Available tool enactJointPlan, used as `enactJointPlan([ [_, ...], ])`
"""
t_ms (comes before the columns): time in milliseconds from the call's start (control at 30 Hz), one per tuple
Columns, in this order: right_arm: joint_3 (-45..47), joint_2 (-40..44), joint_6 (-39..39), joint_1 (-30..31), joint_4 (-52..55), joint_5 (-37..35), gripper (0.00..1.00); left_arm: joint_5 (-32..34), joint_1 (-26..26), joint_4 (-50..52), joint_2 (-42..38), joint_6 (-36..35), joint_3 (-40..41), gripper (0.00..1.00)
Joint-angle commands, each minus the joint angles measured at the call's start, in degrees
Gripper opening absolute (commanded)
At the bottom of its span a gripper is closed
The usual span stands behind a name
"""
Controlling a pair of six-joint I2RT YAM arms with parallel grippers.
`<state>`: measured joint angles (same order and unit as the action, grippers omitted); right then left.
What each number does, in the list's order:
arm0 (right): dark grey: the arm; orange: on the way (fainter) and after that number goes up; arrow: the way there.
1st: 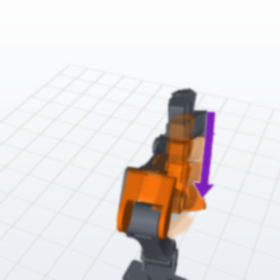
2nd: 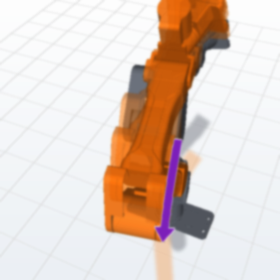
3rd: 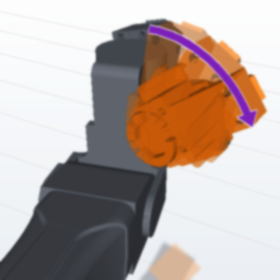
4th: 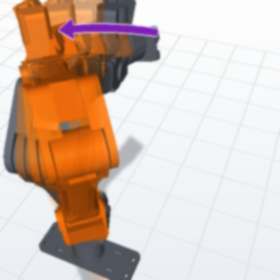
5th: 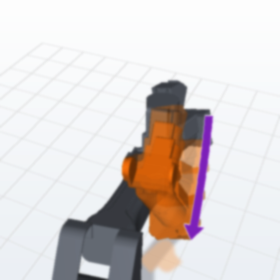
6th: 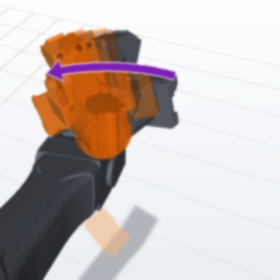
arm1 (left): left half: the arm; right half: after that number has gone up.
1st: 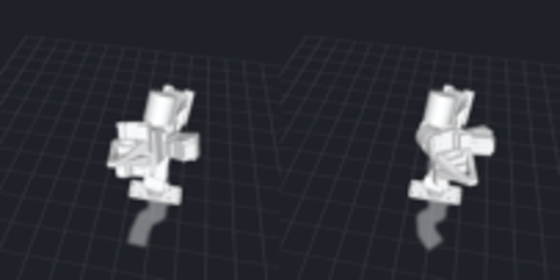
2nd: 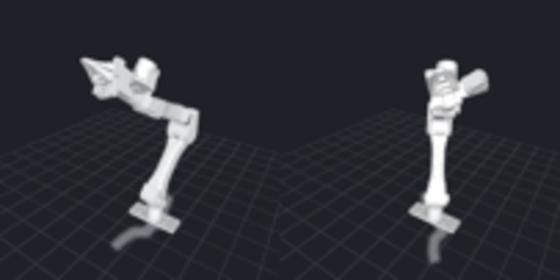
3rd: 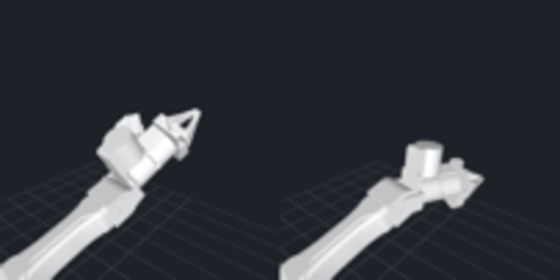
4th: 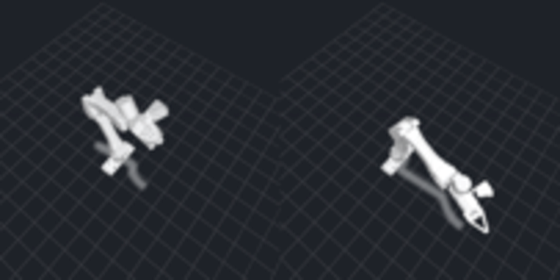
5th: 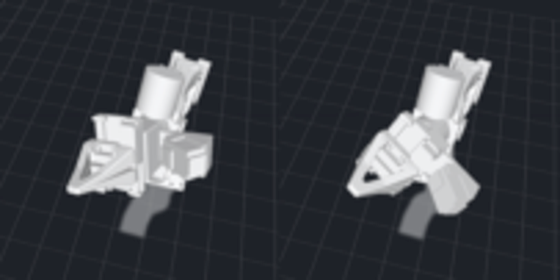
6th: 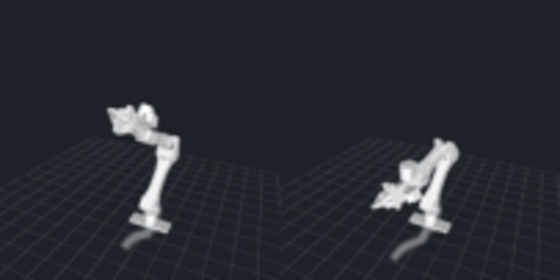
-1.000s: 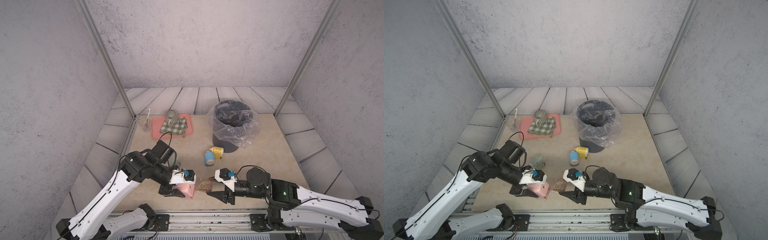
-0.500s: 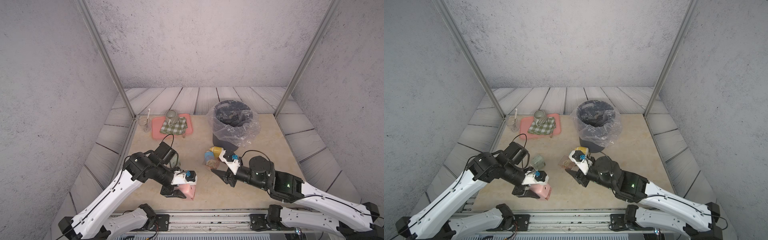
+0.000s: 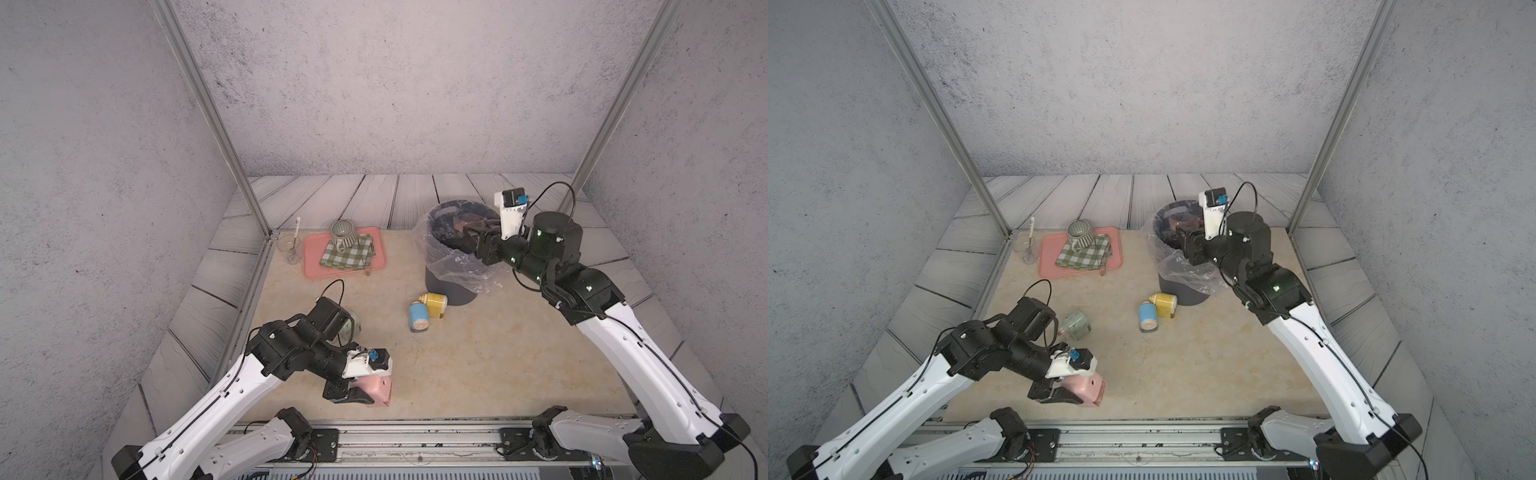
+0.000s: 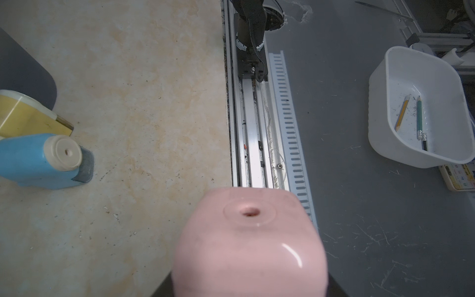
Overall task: Take out the pencil sharpener tray and clean the shavings
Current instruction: Pour the shavings into the trash bin.
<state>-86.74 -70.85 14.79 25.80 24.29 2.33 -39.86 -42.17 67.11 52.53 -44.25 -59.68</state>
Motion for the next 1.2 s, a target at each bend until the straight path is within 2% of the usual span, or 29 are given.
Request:
enactJointPlan([
  [0,-3.4,-3.5,12.2,-7.3,3.1,7.4,0.00,-2.2,-0.3,-2.1,-1.4,1.3,1.0,0.00],
  [67,-4.5,-5.9,18.5,-12.1,3.7,11.2,0.00,-2.5,-0.3,-2.9,-2.1,1.6,1.9,0.00],
  [267,-5.1,-10.8,31.4,-18.4,3.1,20.8,0.00,-3.4,-0.3,-5.1,-3.5,2.6,4.7,0.00],
  [400,-5.6,-13.6,37.9,-19.6,1.8,27.0,0.00,-3.8,-0.2,-6.0,-4.6,3.2,6.4,0.00],
  [667,-4.4,-17.0,50.6,-19.7,-4.3,34.0,0.00,-3.6,-0.2,-5.9,-7.1,4.3,8.3,0.00],
  [867,-5.5,-18.4,62.3,-19.9,-2.7,35.1,0.00,-3.7,-0.3,-6.1,-8.4,5.1,9.2,0.00],
  [1033,2.5,-16.8,80.7,-20.7,-15.3,35.0,0.00,-4.0,-0.2,-6.2,-8.9,5.6,9.2,0.00],
  [1167,0.3,-16.7,82.7,-20.8,-13.0,32.8,0.00,-4.3,-0.3,-6.8,-9.4,6.3,9.0,0.00],
])
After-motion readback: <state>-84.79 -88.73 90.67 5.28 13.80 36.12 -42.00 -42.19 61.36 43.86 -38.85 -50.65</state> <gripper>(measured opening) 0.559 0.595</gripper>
